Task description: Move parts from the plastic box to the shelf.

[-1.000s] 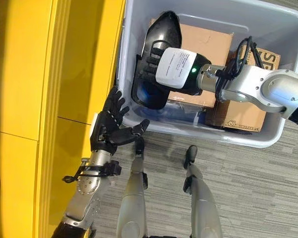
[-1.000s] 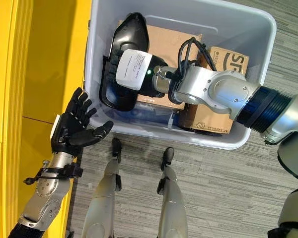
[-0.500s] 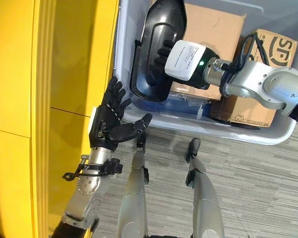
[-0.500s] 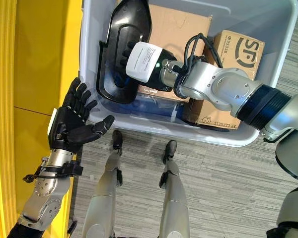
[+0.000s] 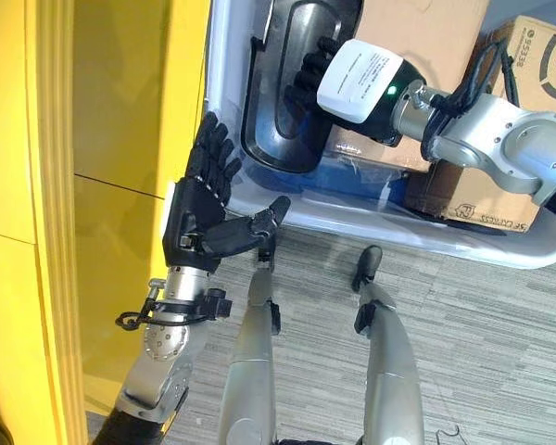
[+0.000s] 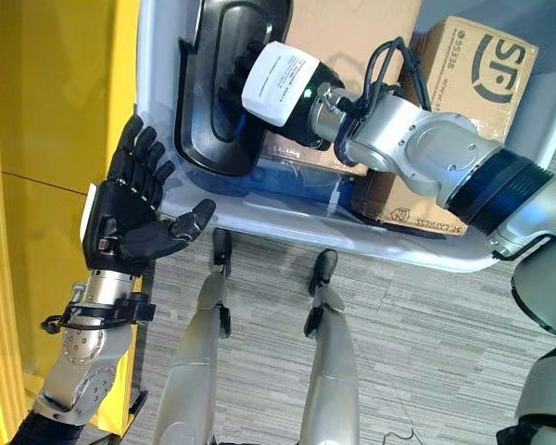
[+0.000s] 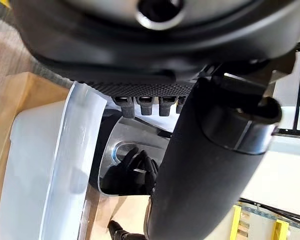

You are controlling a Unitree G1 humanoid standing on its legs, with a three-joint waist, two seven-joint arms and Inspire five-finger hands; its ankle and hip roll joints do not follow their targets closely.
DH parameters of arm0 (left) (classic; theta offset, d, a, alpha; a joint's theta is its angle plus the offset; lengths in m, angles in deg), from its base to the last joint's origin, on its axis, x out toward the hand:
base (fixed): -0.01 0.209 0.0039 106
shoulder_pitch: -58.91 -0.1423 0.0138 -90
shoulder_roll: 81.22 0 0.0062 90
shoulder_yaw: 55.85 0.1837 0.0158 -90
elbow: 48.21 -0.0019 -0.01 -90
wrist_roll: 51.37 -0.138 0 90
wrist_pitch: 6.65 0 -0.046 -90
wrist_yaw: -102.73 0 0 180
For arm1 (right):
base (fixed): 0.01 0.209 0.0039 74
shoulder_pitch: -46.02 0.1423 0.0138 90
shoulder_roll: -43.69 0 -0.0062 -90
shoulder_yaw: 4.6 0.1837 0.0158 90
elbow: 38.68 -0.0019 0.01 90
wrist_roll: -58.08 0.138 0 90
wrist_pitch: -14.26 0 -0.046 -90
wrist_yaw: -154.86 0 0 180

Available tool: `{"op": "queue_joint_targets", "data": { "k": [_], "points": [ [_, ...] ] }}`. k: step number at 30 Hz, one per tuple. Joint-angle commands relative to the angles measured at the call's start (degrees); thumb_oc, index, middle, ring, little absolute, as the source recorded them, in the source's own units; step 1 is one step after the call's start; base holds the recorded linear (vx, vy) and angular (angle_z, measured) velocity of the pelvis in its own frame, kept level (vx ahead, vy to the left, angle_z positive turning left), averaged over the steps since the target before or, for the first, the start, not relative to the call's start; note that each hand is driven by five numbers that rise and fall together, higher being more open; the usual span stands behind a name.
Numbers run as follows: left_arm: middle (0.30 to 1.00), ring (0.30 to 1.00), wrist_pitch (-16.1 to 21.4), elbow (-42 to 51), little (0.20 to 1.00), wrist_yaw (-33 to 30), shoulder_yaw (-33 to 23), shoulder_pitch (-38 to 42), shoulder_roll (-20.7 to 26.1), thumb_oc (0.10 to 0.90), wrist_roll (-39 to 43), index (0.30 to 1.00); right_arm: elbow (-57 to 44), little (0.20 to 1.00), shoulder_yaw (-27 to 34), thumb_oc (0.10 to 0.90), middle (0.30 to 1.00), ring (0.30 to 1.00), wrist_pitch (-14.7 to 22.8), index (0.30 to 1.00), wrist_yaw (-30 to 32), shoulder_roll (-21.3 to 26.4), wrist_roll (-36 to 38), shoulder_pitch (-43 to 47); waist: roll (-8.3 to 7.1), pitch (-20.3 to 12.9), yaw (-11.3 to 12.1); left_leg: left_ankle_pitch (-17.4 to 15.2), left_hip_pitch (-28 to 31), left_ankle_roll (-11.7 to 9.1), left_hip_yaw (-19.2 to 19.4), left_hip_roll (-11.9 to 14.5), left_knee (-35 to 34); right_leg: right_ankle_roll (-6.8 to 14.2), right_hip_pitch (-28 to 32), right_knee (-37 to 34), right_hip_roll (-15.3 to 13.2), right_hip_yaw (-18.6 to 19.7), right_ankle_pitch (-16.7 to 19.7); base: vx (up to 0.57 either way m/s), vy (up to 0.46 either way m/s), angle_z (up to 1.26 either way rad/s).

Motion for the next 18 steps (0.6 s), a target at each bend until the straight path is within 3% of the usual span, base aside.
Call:
{"op": "queue_joint_targets", "data": {
  "k": [1, 4, 5, 6, 18],
  "points": [
    [1.000, 1.000, 2.41, 6.01, 1.000, -1.19, 0.52, -1.85, 1.35, 0.900, -1.58, 1.000, 2.92, 1.000, -1.91, 0.900, 1.000, 1.000, -1.51, 1.000, 3.37, 0.45, -2.42, 4.88, 1.04, 0.17, 1.08, -5.46, -2.37, -1.08, -1.06, 2.17, 5.15, 2.18, 5.66, -5.93, 1.28, -1.22, -1.00, 0.00, 0.013, 0.03],
    [1.000, 1.000, 2.59, 6.15, 1.000, -1.13, 0.65, -1.73, 1.28, 0.900, -1.50, 1.000, 3.29, 1.000, -1.77, 0.900, 1.000, 1.000, -1.42, 1.000, 3.11, 0.24, -2.60, 4.22, 1.30, 0.17, 1.07, -5.62, -3.13, -1.06, -1.13, 2.02, 5.64, 2.11, 4.84, -5.21, 1.05, -1.12, -1.32, 0.00, 0.003, 0.01],
    [1.000, 1.000, 2.58, 6.28, 1.000, -1.14, 0.65, -1.65, 1.32, 0.900, -1.49, 1.000, 3.14, 0.473, -1.70, 0.524, 0.473, 0.473, -1.37, 0.473, 2.76, -0.02, -2.55, 3.91, 1.35, 0.17, 1.07, -5.72, -3.48, -1.05, -1.12, 1.97, 5.86, 2.11, 4.43, -5.00, 0.95, -1.07, -1.40, 0.00, 0.000, 0.00],
    [1.000, 1.000, 2.62, 6.34, 1.000, -1.11, 0.73, -1.60, 1.28, 0.900, -1.49, 1.000, 3.24, 0.300, -1.78, 0.400, 0.300, 0.300, -1.20, 0.300, 2.45, -0.15, -2.49, 3.67, 1.44, 0.17, 1.03, -5.79, -3.81, -1.03, -1.12, 1.81, 6.07, 2.04, 4.11, -4.75, 0.97, -0.98, -1.39, 0.00, 0.000, 0.00],
    [1.000, 1.000, 2.58, 5.44, 1.000, -0.44, 1.85, -0.55, 1.59, 0.900, -1.12, 1.000, 1.94, 0.300, -2.78, 0.400, 0.300, 0.300, 0.22, 0.300, 1.00, -0.01, -1.49, 1.22, 1.22, 0.17, 0.19, -6.36, -2.92, -1.12, -0.39, 1.73, 6.66, 2.03, 4.16, -4.24, 1.08, -0.62, -1.27, 0.00, 0.000, 0.00]
  ]
}}
